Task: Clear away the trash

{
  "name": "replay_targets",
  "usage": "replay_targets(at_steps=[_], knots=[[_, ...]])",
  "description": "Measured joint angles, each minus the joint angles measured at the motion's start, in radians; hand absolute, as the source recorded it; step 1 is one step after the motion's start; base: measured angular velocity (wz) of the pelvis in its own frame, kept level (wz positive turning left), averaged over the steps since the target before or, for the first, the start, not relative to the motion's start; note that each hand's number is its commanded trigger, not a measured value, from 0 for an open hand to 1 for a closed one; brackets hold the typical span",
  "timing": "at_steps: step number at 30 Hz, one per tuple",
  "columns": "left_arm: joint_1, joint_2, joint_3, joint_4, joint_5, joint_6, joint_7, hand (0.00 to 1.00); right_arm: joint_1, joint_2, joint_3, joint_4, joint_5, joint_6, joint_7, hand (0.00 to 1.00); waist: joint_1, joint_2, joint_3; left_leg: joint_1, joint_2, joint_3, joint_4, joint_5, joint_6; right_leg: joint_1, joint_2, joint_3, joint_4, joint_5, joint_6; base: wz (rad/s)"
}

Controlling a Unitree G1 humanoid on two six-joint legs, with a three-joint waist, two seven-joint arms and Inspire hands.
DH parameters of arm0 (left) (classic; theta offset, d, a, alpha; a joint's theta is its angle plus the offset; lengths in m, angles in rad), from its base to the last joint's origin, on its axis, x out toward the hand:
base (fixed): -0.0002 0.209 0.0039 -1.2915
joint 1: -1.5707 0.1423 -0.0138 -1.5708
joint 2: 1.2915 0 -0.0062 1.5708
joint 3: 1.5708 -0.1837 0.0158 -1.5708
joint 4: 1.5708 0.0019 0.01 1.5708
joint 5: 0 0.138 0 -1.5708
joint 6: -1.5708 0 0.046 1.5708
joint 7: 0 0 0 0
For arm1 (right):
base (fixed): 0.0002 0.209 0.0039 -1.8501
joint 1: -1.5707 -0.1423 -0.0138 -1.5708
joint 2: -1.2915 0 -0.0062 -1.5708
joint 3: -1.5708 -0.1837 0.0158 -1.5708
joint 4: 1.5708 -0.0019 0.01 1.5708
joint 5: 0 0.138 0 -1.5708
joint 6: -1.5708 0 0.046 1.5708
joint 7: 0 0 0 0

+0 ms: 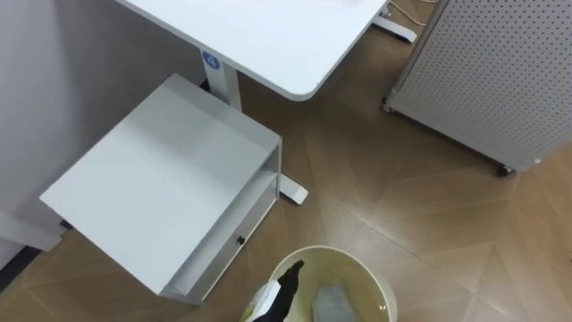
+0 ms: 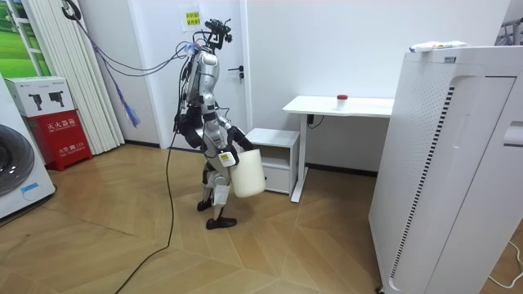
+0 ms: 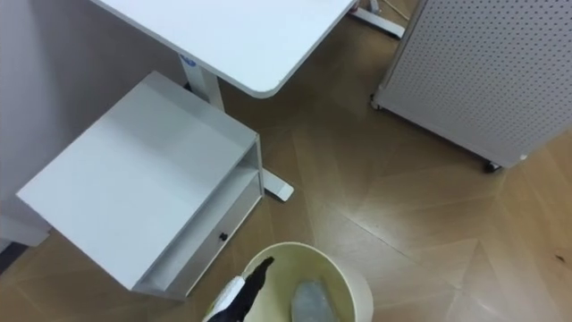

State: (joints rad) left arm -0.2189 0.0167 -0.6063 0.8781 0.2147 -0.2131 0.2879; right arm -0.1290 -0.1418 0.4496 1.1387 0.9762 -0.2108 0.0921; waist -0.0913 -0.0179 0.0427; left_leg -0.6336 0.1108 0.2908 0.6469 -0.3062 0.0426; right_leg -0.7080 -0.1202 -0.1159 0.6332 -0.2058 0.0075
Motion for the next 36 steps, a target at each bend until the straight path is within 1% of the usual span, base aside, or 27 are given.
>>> replay_targets(at_steps=[1, 4, 6, 9, 10, 14, 15, 16, 17, 18, 19, 20, 22, 23, 25, 26, 27, 28, 29, 31, 32, 33, 34, 35, 36], knots=[[0.009, 0.009, 0.000, -0.012, 0.017, -0.006, 0.008, 0.00, 0.004, -0.007, 0.000, -0.002, -0.001, 0.000, 0.008, 1.00, 0.003, 0.002, -0.0015, 0.000, -0.001, -0.003, 0.000, 0.000, 0.000, 0.002, -0.001, -0.002, 0.000, 0.000, 0.000, 0.00], [0.031, 0.034, 0.000, -0.053, 0.024, -0.012, 0.014, 0.00, 0.018, -0.018, -0.001, -0.004, -0.002, 0.005, 0.018, 1.00, 0.012, 0.004, -0.0015, 0.025, 0.002, -0.004, -0.007, 0.000, 0.000, 0.027, -0.001, -0.002, -0.007, 0.001, 0.001, 0.00], [0.036, 0.038, 0.001, -0.056, 0.028, -0.016, 0.014, 0.00, 0.026, -0.019, -0.003, -0.001, -0.002, 0.007, 0.021, 1.00, 0.011, 0.006, -0.0013, 0.056, 0.000, -0.004, -0.019, 0.000, 0.000, 0.055, -0.003, -0.003, -0.014, -0.001, 0.003, 0.00], [0.036, 0.040, 0.011, -0.055, 0.076, -0.018, 0.015, 0.00, 0.032, -0.017, -0.006, 0.020, -0.004, 0.010, 0.037, 1.00, 0.008, 0.013, 0.0004, 0.106, -0.001, -0.002, -0.037, 0.000, 0.000, 0.107, -0.001, -0.004, -0.033, 0.000, 0.005, 0.00], [0.037, 0.041, 0.012, -0.054, 0.096, -0.019, 0.015, 0.00, 0.031, -0.017, -0.012, 0.031, -0.004, 0.014, 0.046, 1.00, 0.008, 0.016, 0.0002, 0.129, -0.003, -0.001, -0.049, 0.000, -0.001, 0.130, 0.000, -0.004, -0.046, 0.001, 0.007, 0.00], [0.049, 0.054, 0.020, -0.056, 0.106, -0.037, 0.015, 0.00, 0.036, -0.016, -0.047, 0.068, -0.009, 0.017, 0.068, 1.00, 0.005, 0.019, 0.0005, 0.215, -0.014, 0.001, -0.100, 0.006, -0.007, 0.210, 0.001, -0.005, -0.081, -0.001, 0.012, 0.01], [0.060, 0.056, 0.036, -0.067, 0.115, -0.038, 0.015, 0.00, 0.046, -0.017, -0.071, 0.068, -0.014, 0.016, 0.072, 1.00, 0.002, 0.024, 0.0004, 0.238, -0.015, -0.001, -0.113, 0.007, -0.008, 0.235, 0.001, -0.011, -0.095, -0.001, 0.013, 0.07], [0.069, 0.065, 0.051, -0.091, 0.122, -0.038, 0.013, 0.00, 0.056, -0.018, -0.095, 0.068, -0.023, 0.017, 0.074, 1.00, 0.001, 0.026, 0.0002, 0.256, -0.016, -0.002, -0.124, 0.007, -0.009, 0.254, 0.001, -0.015, -0.104, -0.003, 0.015, 0.07], [0.073, 0.076, 0.056, -0.110, 0.123, -0.038, 0.013, 0.00, 0.060, -0.019, -0.104, 0.068, -0.023, 0.017, 0.075, 1.00, 0.001, 0.026, 0.0000, 0.263, -0.017, -0.003, -0.128, 0.007, -0.009, 0.262, 0.001, -0.017, -0.109, -0.003, 0.016, 0.10], [0.073, 0.093, 0.060, -0.157, 0.124, -0.038, 0.013, 0.00, 0.067, -0.020, -0.125, 0.068, -0.022, 0.016, 0.077, 1.00, -0.001, 0.029, -0.0001, 0.273, -0.016, -0.008, -0.133, 0.008, -0.011, 0.278, 0.003, -0.025, -0.119, -0.004, 0.016, 0.10], [0.073, 0.102, 0.065, -0.179, 0.125, -0.040, 0.015, 0.00, 0.071, -0.021, -0.130, 0.068, -0.021, 0.016, 0.077, 1.00, -0.001, 0.028, -0.0001, 0.282, -0.017, -0.009, -0.133, 0.008, -0.011, 0.286, 0.003, -0.026, -0.120, -0.005, 0.017, 0.09], [0.073, 0.108, 0.085, -0.205, 0.124, -0.051, 0.024, 0.00, 0.075, -0.024, -0.133, 0.070, -0.021, 0.016, 0.076, 1.00, -0.001, 0.028, -0.0001, 0.304, -0.018, -0.008, -0.138, 0.008, -0.012, 0.306, 0.002, -0.026, -0.125, -0.010, 0.019, 0.00], [0.086, 0.116, 0.121, -0.257, 0.124, -0.060, 0.040, 0.00, 0.093, -0.030, -0.138, 0.068, -0.024, 0.016, 0.074, 1.00, 0.000, 0.029, -0.0005, 0.370, -0.020, 0.000, -0.165, 0.005, -0.017, 0.364, 0.003, -0.027, -0.134, -0.019, 0.020, -0.09], [0.092, 0.117, 0.130, -0.274, 0.120, -0.063, 0.045, 0.00, 0.098, -0.031, -0.140, 0.066, -0.025, 0.016, 0.074, 1.00, 0.000, 0.029, -0.0005, 0.385, -0.020, 0.001, -0.168, 0.004, -0.019, 0.377, 0.004, -0.030, -0.135, -0.021, 0.020, -0.13], [0.124, 0.119, 0.177, -0.353, 0.111, -0.078, 0.060, 0.00, 0.114, -0.031, -0.161, 0.055, -0.053, 0.014, 0.072, 1.00, 0.005, 0.027, -0.0009, 0.432, -0.018, 0.001, -0.170, -0.004, -0.032, 0.410, 0.005, -0.033, -0.136, -0.038, 0.018, -0.15], [0.130, 0.120, 0.188, -0.371, 0.107, -0.078, 0.061, 0.00, 0.116, -0.031, -0.163, 0.053, -0.067, 0.014, 0.071, 1.00, 0.005, 0.026, -0.0020, 0.442, -0.018, 0.001, -0.169, -0.005, -0.033, 0.416, 0.006, -0.032, -0.135, -0.042, 0.017, -0.19], [0.141, 0.119, 0.211, -0.401, 0.091, -0.083, 0.064, 0.00, 0.123, -0.034, -0.171, 0.033, -0.100, 0.015, 0.064, 1.00, 0.011, 0.026, -0.0023, 0.461, -0.017, 0.001, -0.169, -0.006, -0.034, 0.429, 0.010, -0.024, -0.133, -0.047, 0.014, -0.28], [0.148, 0.123, 0.226, -0.417, 0.070, -0.096, 0.076, 0.00, 0.123, -0.037, -0.172, 0.025, -0.132, 0.015, 0.058, 1.00, 0.016, 0.024, -0.0037, 0.479, -0.021, -0.007, -0.169, -0.006, -0.034, 0.441, 0.017, -0.011, -0.133, -0.048, 0.012, -0.35], [0.150, 0.123, 0.240, -0.420, 0.070, -0.101, 0.078, 0.00, 0.120, -0.036, -0.175, 0.025, -0.154, 0.015, 0.054, 1.00, 0.021, 0.021, -0.0036, 0.489, -0.023, -0.021, -0.170, -0.006, -0.035, 0.446, 0.023, 0.000, -0.133, -0.049, 0.010, -0.53], [0.182, 0.121, 0.298, -0.451, 0.070, -0.108, 0.100, 0.00, 0.125, -0.031, -0.188, 0.020, -0.211, 0.016, 0.054, 1.00, 0.041, 0.015, -0.0140, 0.537, -0.031, -0.100, -0.188, -0.008, -0.040, 0.476, 0.056, 0.049, -0.149, -0.046, 0.003, -0.68], [0.189, 0.121, 0.310, -0.457, 0.070, -0.109, 0.106, 0.00, 0.133, -0.030, -0.191, 0.014, -0.219, 0.016, 0.052, 1.00, 0.046, 0.014, -0.0169, 0.552, -0.033, -0.113, -0.199, -0.007, -0.043, 0.486, 0.064, 0.060, -0.156, -0.044, 0.000, -0.63], [0.203, 0.122, 0.333, -0.474, 0.070, -0.109, 0.122, 0.00, 0.149, -0.030, -0.201, -0.001, -0.240, 0.019, 0.052, 1.00, 0.045, 0.010, -0.0242, 0.581, -0.033, -0.122, -0.224, -0.005, -0.053, 0.502, 0.077, 0.076, -0.169, -0.039, -0.003, -0.49], [0.218, 0.123, 0.353, -0.507, 0.068, -0.109, 0.138, 0.00, 0.165, -0.030, -0.212, -0.023, -0.248, 0.024, 0.051, 1.00, 0.043, 0.005, -0.0343, 0.599, -0.033, -0.129, -0.245, -0.005, -0.059, 0.505, 0.086, 0.091, -0.171, -0.037, -0.005, -0.47], [0.222, 0.123, 0.359, -0.523, 0.065, -0.110, 0.145, 0.00, 0.172, -0.030, -0.221, -0.031, -0.256, 0.027, 0.050, 1.00, 0.043, 0.003, -0.0362, 0.607, -0.033, -0.129, -0.252, -0.005, -0.063, 0.510, 0.090, 0.098, -0.170, -0.036, -0.007, -0.42], [0.230, 0.123, 0.367, -0.550, 0.054, -0.112, 0.157, 0.00, 0.185, -0.030, -0.240, -0.049, -0.268, 0.031, 0.049, 1.00, 0.044, -0.001, -0.0373, 0.626, -0.033, -0.129, -0.265, -0.005, -0.064, 0.517, 0.098, 0.115, -0.172, -0.035, -0.008, -0.42]])
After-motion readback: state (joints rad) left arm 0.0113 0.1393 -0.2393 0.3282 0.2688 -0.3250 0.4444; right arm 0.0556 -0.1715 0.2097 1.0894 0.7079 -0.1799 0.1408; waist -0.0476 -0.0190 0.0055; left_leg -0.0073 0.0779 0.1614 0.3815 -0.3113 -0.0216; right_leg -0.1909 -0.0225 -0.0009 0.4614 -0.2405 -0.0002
